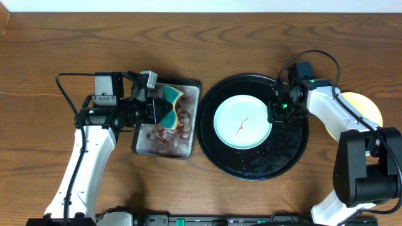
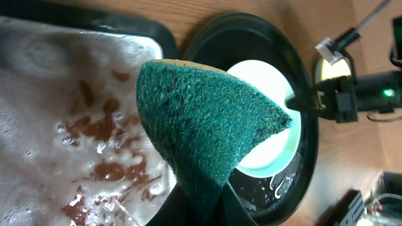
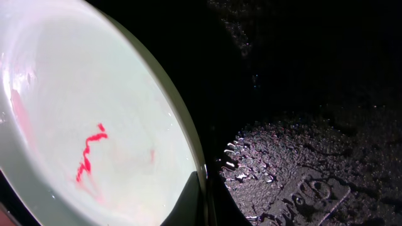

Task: Clean dirty plates on tray and stack at the side
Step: 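Move the sponge in the left gripper over to the pale green plate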

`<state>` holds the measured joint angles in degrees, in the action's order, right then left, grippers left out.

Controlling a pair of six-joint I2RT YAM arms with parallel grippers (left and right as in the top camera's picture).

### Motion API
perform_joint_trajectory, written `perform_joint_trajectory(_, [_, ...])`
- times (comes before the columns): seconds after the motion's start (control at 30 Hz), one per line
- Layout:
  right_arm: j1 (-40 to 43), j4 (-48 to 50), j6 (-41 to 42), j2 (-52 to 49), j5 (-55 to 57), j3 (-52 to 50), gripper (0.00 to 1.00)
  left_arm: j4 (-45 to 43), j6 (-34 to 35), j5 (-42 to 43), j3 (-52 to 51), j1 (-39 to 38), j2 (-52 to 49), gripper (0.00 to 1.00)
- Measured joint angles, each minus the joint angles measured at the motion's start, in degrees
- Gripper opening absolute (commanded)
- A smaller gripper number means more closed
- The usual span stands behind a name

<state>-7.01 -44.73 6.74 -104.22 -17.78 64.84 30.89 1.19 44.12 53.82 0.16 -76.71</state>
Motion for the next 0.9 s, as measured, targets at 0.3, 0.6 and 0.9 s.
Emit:
perform_joint_trajectory(0.3, [0.00,0.02,-0.02,0.02,0.07,-0.02,0.01,-1.57,-1.51,3.02,0.00,0.00,0.00,0.07])
perform_joint_trajectory(0.6, [0.00,0.04,0.00,0.02,0.09,-0.02,0.01,-1.66,-1.66,3.58,0.00,0.00,0.00,0.07])
perform_joint_trajectory(0.9, [0.00,0.24,0.00,0.00,0.24,-0.02,0.01,-1.68,-1.66,3.58,0.00,0.00,0.02,0.07])
